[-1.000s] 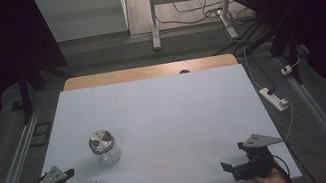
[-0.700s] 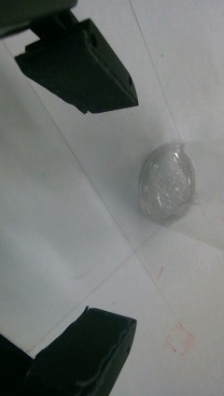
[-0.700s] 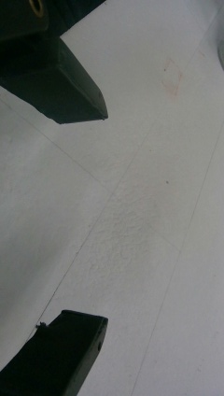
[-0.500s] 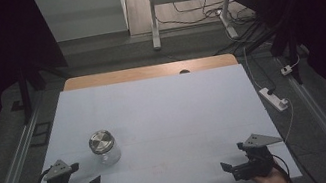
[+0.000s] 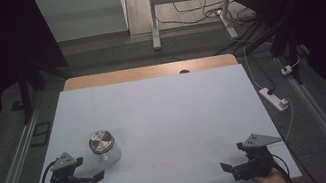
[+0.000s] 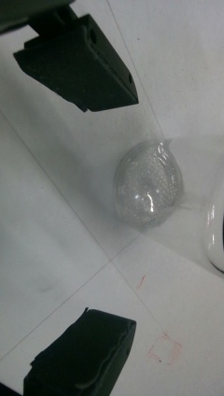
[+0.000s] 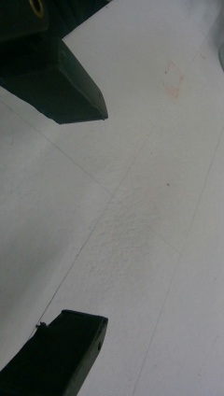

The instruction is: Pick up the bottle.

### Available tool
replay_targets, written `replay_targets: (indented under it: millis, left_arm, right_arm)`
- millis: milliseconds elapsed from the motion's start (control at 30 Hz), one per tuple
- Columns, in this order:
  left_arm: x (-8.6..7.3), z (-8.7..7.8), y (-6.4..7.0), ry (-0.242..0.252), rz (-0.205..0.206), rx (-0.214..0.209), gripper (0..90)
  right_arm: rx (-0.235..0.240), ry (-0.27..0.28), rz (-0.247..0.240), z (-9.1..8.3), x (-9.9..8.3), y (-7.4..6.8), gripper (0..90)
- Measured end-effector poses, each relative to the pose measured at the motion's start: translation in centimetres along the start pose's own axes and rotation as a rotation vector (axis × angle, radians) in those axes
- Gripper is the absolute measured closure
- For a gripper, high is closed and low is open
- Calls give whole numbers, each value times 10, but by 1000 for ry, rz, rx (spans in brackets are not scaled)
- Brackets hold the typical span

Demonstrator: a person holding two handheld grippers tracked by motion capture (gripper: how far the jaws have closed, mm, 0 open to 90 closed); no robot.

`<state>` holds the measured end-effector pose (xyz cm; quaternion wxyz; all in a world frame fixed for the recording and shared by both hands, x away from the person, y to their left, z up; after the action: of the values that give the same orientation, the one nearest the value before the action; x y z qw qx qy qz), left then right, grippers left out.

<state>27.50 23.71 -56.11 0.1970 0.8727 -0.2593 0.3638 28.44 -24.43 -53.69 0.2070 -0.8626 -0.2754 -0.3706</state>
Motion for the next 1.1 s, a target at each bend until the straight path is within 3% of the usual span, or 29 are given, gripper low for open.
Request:
replay_targets:
  millis: [167,400,667,1100]
  left_arm:
    - [5,7,-1,-13,25,9,0]
    - [15,14,-6,12,42,17,0]
    - [29,27,-7,10,100,22,0]
    - [49,44,-6,8,136,20,0]
  right_arm:
    - [1,-3,-1,0,0,0,28]
    - [3,-7,0,1,0,0,28]
    - [5,-10,-1,1,0,0,28]
    - [8,-13,-3,1,0,0,28]
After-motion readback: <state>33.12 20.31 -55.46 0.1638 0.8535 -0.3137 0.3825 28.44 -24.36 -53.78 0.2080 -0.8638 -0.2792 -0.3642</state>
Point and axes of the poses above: each handheld gripper's, and its own axes: z roughly forward along the jaws, x roughly out of its top, y roughly to its right, the point moved 6 cm from there along z, roughly forward along the jaws, and after that the axes turned 3 degrees about z, right-handed, at the moved point
